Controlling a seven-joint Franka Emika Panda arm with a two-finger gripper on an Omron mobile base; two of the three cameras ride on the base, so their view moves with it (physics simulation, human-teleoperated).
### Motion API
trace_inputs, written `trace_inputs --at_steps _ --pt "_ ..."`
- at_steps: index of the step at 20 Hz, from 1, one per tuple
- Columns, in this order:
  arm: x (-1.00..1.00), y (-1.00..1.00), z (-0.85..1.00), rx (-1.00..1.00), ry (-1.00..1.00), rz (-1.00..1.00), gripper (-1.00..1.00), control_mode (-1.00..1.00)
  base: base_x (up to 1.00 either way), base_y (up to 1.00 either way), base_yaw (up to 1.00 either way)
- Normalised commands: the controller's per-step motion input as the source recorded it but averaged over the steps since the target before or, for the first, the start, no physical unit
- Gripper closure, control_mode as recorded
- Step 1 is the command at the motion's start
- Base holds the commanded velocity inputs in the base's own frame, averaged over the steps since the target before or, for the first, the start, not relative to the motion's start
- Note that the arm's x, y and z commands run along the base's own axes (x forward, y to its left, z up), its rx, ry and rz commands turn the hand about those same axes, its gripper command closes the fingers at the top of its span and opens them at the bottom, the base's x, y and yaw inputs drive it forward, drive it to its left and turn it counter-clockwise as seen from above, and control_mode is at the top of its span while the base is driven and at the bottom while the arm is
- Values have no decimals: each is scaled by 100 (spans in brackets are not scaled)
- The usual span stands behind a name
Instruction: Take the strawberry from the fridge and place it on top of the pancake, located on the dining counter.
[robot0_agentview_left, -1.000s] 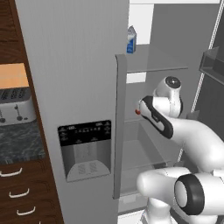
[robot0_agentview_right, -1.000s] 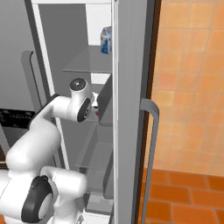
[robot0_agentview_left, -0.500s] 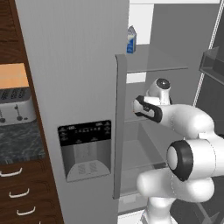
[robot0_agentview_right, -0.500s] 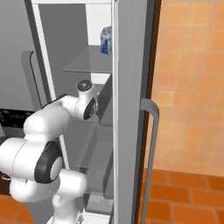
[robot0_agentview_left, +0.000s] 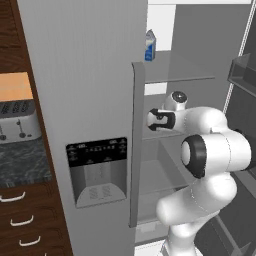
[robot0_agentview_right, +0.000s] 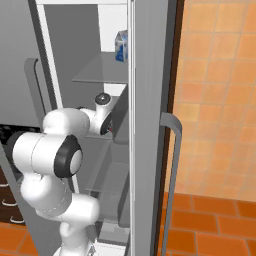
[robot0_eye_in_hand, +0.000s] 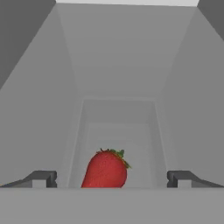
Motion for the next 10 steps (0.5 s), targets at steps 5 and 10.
trace_inputs --at_steps 5,10 --pt "14 0 -19 0 0 0 -100 -100 0 0 0" --pt "0 0 -2 0 0 0 -100 -100 0 0 0"
